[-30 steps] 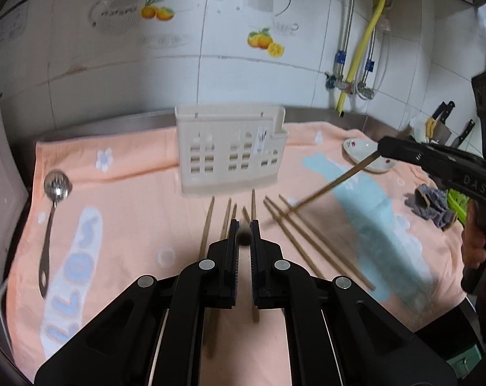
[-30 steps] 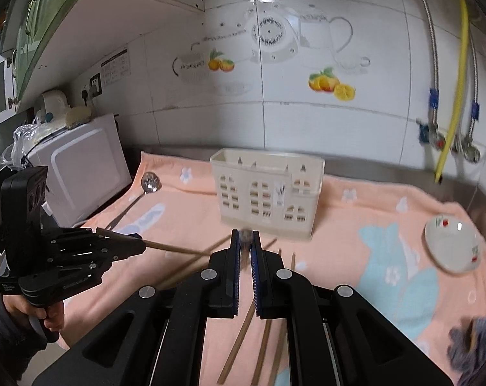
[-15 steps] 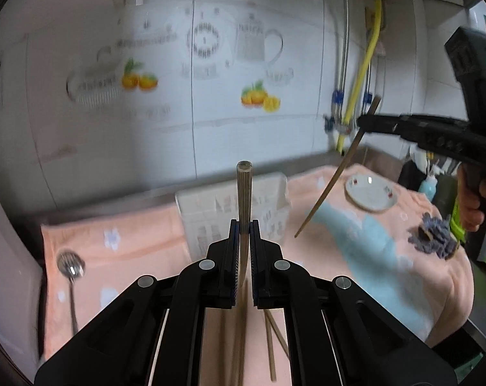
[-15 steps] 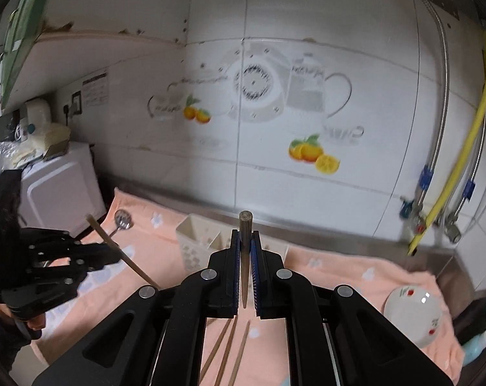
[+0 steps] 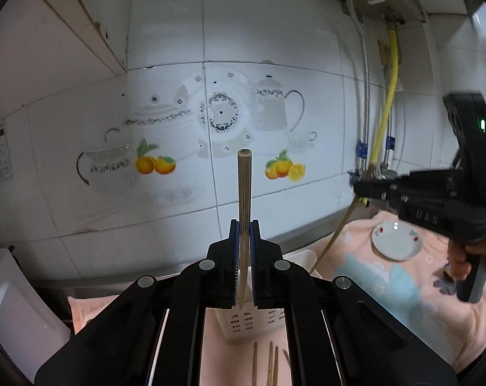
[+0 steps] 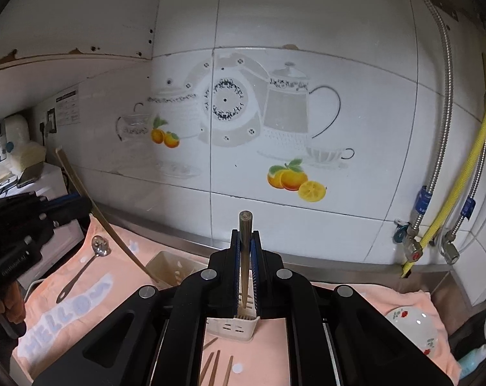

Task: Organize utensils
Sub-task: 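Lift both held chopsticks upright and lower them into the white holder, then open both grippers to release the chopsticks into the holder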

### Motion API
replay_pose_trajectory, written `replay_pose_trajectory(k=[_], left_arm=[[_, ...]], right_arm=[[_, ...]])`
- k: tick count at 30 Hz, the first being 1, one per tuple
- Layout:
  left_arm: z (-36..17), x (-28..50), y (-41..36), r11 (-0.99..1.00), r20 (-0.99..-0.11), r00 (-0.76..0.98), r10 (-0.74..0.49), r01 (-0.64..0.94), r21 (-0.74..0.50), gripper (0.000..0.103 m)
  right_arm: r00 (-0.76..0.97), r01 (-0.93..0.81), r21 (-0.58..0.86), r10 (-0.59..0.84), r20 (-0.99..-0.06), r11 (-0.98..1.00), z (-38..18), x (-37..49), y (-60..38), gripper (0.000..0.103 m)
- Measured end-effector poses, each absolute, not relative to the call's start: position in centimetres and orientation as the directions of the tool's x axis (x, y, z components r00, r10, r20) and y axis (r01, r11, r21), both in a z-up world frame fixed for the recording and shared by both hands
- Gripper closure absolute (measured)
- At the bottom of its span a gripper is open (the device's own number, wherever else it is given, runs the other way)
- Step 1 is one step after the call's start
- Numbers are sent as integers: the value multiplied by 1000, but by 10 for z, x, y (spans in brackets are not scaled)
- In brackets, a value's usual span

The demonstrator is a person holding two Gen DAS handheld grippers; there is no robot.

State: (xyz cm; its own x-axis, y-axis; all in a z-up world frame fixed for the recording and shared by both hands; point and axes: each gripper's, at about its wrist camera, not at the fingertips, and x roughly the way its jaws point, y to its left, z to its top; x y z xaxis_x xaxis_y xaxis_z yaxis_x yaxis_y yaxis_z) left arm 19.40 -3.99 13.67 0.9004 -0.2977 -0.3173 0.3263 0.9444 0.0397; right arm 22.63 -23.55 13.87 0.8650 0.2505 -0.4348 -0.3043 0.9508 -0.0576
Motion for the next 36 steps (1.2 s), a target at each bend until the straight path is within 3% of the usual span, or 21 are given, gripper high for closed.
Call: replay_pose_trajectory(k=[10,27,32,34,36], left_arm=[[140,208,-41,951,-290,915,-279,305,49,98],[70,267,-16,965,-464,850,-249,256,-50,97],[71,261,-13,968,-451,860,-238,247,-40,95],[74,257,-12,970,-446,865,-232,242,-35,90],[78,250,-10,971,-436,871,-226,236,-32,85]], right_arm=[[827,-316,-46,252,-502,948,114,247,-228,97],[793,-306,-30,237,-560,952,77,261,-232,96],[808,-301,-43,231,-541,953,81,253,-233,86],[819,-296,-50,227,-528,954,84,246,-235,75],[825,-296,-56,226,-518,954,86,237,-236,75]])
